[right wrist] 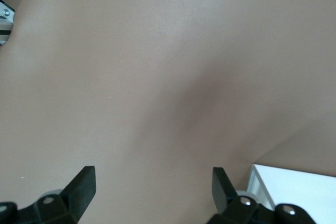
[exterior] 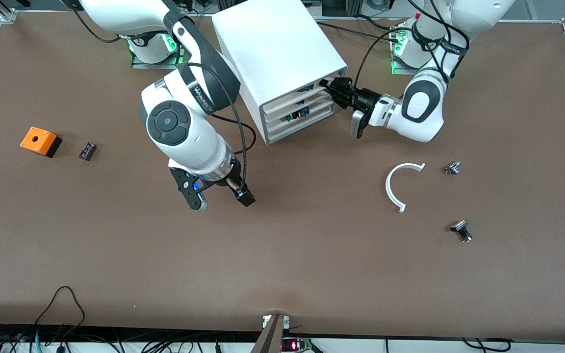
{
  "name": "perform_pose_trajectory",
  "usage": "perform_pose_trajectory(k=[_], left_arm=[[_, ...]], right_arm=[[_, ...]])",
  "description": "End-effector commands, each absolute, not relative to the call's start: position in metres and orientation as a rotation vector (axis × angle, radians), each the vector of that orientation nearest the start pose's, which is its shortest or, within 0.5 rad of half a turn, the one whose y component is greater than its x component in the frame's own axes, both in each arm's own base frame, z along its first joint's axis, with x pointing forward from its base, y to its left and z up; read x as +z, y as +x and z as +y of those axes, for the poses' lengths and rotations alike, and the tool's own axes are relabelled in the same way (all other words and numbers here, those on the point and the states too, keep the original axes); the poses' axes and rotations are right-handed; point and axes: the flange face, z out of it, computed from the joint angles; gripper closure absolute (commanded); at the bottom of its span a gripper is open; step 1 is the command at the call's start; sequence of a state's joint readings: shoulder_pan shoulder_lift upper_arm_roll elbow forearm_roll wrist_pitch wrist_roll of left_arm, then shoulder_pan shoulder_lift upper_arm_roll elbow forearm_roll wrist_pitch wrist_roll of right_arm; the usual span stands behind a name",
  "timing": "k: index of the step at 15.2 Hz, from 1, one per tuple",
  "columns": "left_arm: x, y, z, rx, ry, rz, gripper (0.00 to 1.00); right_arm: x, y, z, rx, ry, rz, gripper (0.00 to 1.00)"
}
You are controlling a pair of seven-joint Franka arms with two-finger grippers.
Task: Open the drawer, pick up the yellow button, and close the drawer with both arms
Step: 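Pull the drawer open with the left gripper while the right gripper reaches in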
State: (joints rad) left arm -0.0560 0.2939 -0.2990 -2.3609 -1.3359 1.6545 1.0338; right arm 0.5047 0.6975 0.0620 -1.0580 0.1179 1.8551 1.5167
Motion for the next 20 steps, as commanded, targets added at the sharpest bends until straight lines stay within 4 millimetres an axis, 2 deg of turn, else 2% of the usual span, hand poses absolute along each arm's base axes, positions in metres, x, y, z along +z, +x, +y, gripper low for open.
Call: perform_pose_trajectory(k=[1,3,7,10,14,20], left_arm=[[0.226,0.397,-0.242,-0.356,1.65,-0.378,1.0],[0.23,0.407,-0.236,-0.335,1.655,-0.369,1.0],[0.236,0.431,-0.222,-0.314,1.674,-0.342,1.0],[0.239,0.457,-0.205,-0.307,1.708,-0.343,1.0],[0.247,0.493,-0.169,-0.292,1.772,-0.369,1.0],[0.264,0.53,-0.15,-0.291,1.831,-0.356,1.0]], right_arm=[[0.448,0.64,0.419,0.146,-2.552,1.429,0.01],[0.452,0.64,0.421,0.144,-2.514,1.467,0.01],[0.458,0.63,0.44,0.186,-2.457,1.505,0.01],[0.462,0.62,0.457,0.213,-2.394,1.558,0.01],[0.463,0.579,0.505,0.239,-2.415,1.559,0.01],[0.463,0.525,0.57,0.249,-2.368,1.58,0.01]])
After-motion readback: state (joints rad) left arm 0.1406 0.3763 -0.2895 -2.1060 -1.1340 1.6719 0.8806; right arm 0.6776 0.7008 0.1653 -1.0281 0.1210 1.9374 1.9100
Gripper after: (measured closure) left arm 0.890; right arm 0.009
